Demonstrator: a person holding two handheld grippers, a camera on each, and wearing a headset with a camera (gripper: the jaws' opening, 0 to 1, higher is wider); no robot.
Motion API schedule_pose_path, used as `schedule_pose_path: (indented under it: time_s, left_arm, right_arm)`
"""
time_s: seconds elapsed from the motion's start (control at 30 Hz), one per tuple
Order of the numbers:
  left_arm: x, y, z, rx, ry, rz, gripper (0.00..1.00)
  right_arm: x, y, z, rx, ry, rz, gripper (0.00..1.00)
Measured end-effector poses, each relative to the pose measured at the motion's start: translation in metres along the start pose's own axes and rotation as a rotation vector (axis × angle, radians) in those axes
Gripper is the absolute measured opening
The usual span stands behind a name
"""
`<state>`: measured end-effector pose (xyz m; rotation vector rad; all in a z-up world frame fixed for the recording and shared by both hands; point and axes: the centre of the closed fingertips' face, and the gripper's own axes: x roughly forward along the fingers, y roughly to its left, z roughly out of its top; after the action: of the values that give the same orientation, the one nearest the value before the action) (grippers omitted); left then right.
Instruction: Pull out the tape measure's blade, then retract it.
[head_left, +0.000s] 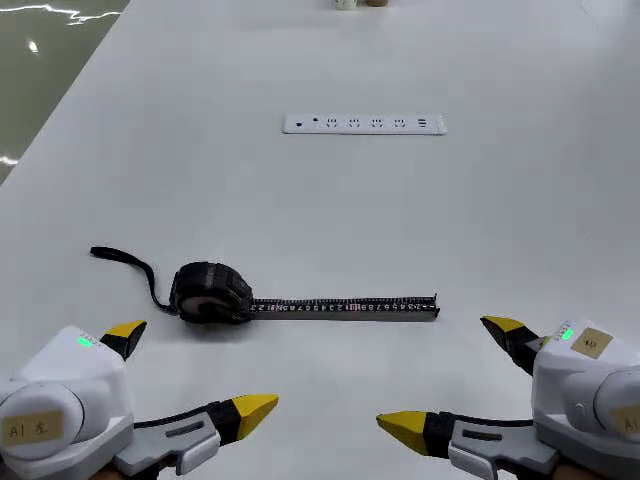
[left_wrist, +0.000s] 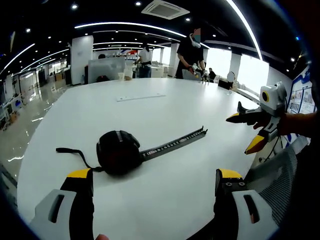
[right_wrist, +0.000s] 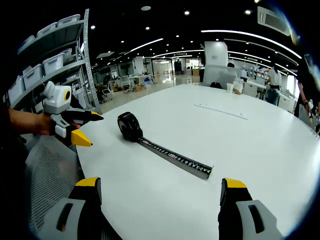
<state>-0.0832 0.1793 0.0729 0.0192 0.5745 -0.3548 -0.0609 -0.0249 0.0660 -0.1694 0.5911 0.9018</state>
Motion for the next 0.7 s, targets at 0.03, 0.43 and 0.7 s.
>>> schedule_pose_path:
  time_s: [0.03,0.43,0.7]
  left_arm:
    - [0.0,0.0,0.0,-0.003,0.001,0.0,0.99]
    - [0.006,0.007,0.001,-0.026,0.005,0.036,0.99]
    - [0.013,0.011,0.003,-0.032,0.007,0.045,0.99]
  right_arm:
    - [0.0,0.0,0.0,-0.002,0.001,0.001,0.99]
    - [0.005,-0.005,0.001,-0.017,0.003,0.027,0.99]
    - [0.01,-0.013,-0.006,-0.052,0.035,0.045,0.99]
